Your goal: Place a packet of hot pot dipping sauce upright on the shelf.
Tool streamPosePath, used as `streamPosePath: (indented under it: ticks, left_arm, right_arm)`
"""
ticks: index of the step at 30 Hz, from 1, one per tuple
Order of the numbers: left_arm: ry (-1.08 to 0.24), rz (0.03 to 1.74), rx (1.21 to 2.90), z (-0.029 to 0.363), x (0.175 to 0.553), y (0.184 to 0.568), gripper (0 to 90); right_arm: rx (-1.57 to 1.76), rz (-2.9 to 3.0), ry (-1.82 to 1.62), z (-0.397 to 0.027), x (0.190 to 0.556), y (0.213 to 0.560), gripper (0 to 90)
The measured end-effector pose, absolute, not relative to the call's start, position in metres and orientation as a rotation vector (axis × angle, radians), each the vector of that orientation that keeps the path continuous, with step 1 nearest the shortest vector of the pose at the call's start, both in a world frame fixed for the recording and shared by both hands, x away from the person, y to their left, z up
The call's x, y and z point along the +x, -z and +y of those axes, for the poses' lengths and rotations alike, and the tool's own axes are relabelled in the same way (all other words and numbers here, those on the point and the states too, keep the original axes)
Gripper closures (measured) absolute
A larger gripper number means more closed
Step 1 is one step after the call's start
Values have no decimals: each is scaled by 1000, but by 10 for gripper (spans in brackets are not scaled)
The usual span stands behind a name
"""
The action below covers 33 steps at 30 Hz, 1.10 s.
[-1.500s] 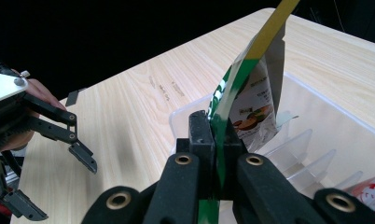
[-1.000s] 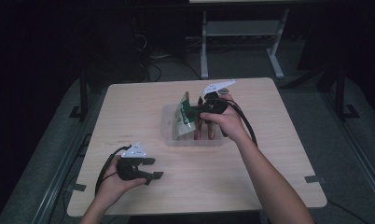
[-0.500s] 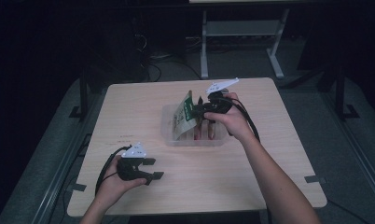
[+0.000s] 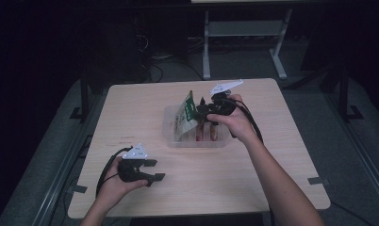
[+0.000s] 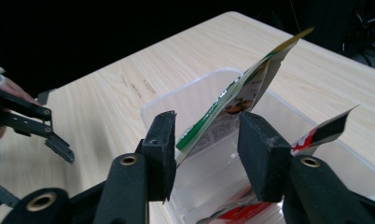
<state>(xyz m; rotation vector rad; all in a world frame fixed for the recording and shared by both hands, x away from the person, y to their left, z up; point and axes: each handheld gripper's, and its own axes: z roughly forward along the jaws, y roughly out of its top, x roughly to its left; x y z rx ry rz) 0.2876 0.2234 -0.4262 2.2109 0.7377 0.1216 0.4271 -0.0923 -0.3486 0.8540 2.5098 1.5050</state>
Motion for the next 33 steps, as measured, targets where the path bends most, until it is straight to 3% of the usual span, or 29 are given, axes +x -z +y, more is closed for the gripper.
streamPosePath:
  ticks: [13,33]
  left_arm:
    - [-113,735,2219,222,287,426,342]
    - [-77,745,2206,219,287,415,328]
  right_arm:
    - [774,2465,-1500,-120,401,331,403]
    - [724,2475,-1487,-158,348,354,342]
